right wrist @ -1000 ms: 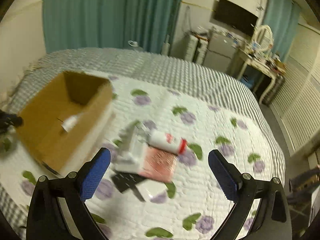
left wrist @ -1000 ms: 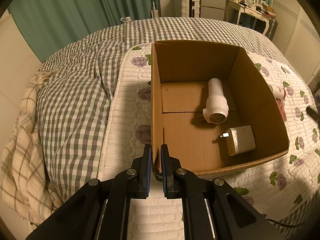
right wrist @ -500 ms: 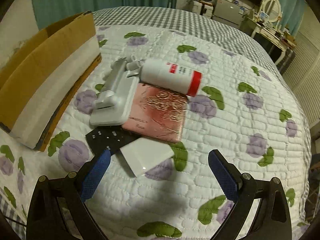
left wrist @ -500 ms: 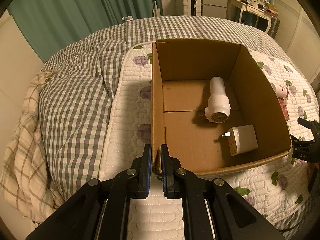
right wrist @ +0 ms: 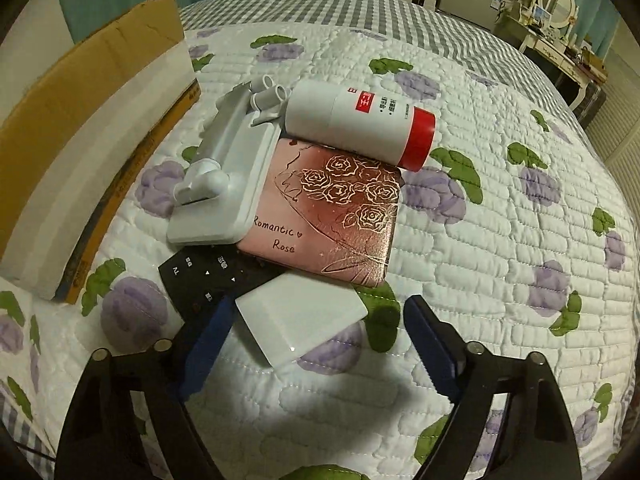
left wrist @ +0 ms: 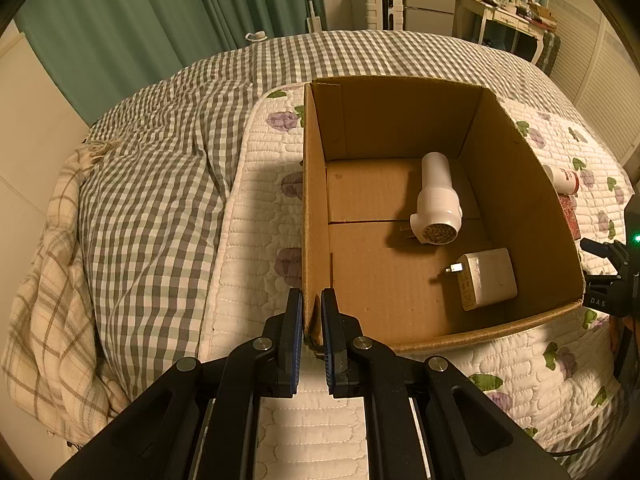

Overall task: Organize rigid objects
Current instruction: 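Grasp the second white square charger with the right gripper, then carry the second charger into the box with the right gripper and release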

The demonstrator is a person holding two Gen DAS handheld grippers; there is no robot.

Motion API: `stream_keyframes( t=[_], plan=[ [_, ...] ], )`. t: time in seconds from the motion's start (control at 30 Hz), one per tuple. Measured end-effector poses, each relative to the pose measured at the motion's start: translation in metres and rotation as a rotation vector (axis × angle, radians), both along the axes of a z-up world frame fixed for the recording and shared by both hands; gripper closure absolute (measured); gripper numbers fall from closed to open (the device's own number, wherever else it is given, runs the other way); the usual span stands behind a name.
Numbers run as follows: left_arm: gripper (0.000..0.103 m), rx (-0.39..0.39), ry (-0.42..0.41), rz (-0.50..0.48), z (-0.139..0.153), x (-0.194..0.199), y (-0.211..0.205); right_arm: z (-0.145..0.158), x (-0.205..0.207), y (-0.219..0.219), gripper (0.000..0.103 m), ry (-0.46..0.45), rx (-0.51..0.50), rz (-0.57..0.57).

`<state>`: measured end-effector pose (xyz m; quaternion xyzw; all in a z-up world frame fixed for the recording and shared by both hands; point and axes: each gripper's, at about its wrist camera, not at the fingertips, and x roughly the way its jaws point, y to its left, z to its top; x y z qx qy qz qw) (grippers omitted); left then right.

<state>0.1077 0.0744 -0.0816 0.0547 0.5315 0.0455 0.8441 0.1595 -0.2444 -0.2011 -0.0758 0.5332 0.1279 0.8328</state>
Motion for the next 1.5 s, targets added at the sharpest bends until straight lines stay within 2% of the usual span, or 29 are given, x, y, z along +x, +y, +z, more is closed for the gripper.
stream_keyframes(
  t=[0.13, 0.2, 0.57, 0.7, 1.0, 1.2, 1.5],
  plan=[
    [0.095, 0.001, 0.0, 0.0, 0.0, 0.0, 0.0, 0.0, 0.001, 0.0, 0.029, 0.004, 0.018, 0.008],
    [0.095, 0.002, 0.0, 0.0, 0.0, 0.0, 0.0, 0.0, 0.0, 0.001, 0.038, 0.006, 0.034, 0.026],
    [0.095, 0.001, 0.0, 0.0, 0.0, 0.0, 0.0, 0.006, -0.011, -0.003, 0.039, 0.016, 0.044, 0.014],
    [0.095, 0.003, 0.0, -0.003, 0.0, 0.0, -0.001, 0.016, -0.022, -0.009, 0.039, 0.016, 0.063, 0.001],
    [0.095, -0.003, -0.003, -0.002, 0.001, 0.0, -0.001, 0.047, -0.044, -0.009, 0.039, -0.045, 0.026, 0.02],
    [0.095, -0.004, -0.002, -0.002, 0.001, 0.001, 0.0, 0.079, -0.044, -0.007, 0.039, -0.113, 0.01, 0.025],
    [0.095, -0.003, -0.003, -0.004, 0.001, 0.0, -0.001, 0.161, -0.037, 0.038, 0.039, -0.3, 0.038, 0.134]
  ],
)
